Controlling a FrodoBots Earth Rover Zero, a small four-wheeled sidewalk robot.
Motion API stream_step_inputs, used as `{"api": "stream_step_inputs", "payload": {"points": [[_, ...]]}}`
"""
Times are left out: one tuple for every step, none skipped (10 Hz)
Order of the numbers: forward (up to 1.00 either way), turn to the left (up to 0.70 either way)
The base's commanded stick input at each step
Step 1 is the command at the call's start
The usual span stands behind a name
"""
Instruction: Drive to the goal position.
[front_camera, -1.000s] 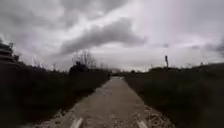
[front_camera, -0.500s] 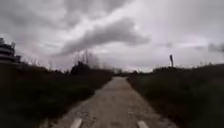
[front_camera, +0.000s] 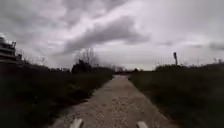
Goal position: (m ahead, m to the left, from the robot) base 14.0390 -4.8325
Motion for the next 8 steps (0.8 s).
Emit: {"api": "stream_step_inputs", "payload": {"points": [[0.70,0.00],[0.70,0.00],[0.70,0.00],[0.70,0.00],[0.70,-0.10],[0.70,-0.35],[0.70,-0.27],[0.70,0.00]]}}
